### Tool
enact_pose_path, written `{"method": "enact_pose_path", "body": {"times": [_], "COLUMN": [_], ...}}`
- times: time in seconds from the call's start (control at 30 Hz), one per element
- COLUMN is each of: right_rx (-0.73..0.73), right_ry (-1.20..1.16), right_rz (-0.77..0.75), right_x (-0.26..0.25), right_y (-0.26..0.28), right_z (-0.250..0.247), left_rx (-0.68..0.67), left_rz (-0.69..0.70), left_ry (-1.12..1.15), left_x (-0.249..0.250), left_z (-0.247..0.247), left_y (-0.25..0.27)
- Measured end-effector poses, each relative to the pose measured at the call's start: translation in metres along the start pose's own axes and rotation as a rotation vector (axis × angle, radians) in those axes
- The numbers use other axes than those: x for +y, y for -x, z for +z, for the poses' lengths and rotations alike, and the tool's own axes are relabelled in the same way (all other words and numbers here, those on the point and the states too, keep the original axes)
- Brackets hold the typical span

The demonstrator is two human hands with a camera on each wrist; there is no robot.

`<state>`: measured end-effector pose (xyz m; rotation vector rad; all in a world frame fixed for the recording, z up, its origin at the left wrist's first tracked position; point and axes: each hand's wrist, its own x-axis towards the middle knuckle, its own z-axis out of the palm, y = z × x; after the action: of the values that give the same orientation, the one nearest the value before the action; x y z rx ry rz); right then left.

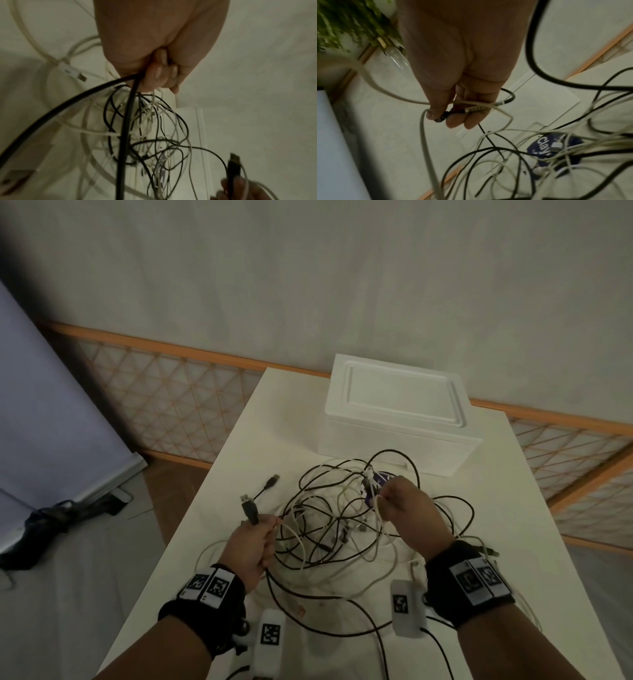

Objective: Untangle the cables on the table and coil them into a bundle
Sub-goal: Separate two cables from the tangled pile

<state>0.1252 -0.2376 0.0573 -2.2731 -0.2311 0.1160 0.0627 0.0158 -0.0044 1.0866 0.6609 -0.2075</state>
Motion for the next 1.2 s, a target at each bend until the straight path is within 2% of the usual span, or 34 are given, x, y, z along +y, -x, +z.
{"method": "enact_pose_path", "body": {"times": [0.1, 0.2, 0.3, 0.37, 0.47, 0.57, 0.67, 0.77, 0.83, 0.9, 1.03, 1.13, 1.2], "right_rx": [0.001, -0.037, -0.067, -0.106, -0.213, -0.26, -0.319, -0.301, -0.298, -0.277, -0.039, 0.011, 0.036], "right_ry": [-0.049, 0.013, 0.079, 0.179, 0.439, 0.564, 0.649, 0.572, 0.468, 0.36, 0.096, 0.012, -0.008], "right_rz": [-0.021, -0.06, -0.168, -0.28, -0.413, -0.341, -0.282, -0.202, -0.152, -0.121, -0.081, -0.121, -0.133], "right_x": [-0.019, -0.028, -0.037, -0.04, -0.045, -0.05, -0.053, -0.054, -0.054, -0.053, -0.059, -0.073, -0.081], "right_y": [0.001, 0.0, 0.004, 0.007, 0.008, 0.009, 0.007, 0.006, 0.007, 0.01, 0.02, 0.028, 0.03], "right_z": [0.008, 0.021, 0.031, 0.033, 0.03, 0.023, 0.016, 0.005, -0.002, -0.008, -0.008, 0.004, 0.009], "left_rx": [-0.097, -0.178, -0.229, -0.241, -0.188, -0.115, -0.097, -0.01, 0.044, 0.022, -0.167, -0.373, -0.428], "left_rz": [0.066, 0.109, 0.132, 0.148, 0.168, 0.197, 0.255, 0.319, 0.281, 0.198, 0.185, 0.208, 0.161], "left_ry": [-0.045, -0.058, -0.041, -0.068, -0.152, -0.262, -0.355, -0.501, -0.547, -0.496, -0.248, -0.117, 0.002], "left_x": [0.005, 0.008, 0.009, 0.009, 0.009, 0.01, 0.014, 0.014, 0.015, 0.015, 0.018, 0.019, 0.021], "left_z": [0.019, 0.04, 0.055, 0.062, 0.065, 0.063, 0.063, 0.06, 0.055, 0.049, 0.059, 0.075, 0.08], "left_y": [0.008, 0.015, 0.019, 0.02, 0.018, 0.013, 0.011, 0.005, 0.002, 0.001, 0.02, 0.038, 0.045]}}
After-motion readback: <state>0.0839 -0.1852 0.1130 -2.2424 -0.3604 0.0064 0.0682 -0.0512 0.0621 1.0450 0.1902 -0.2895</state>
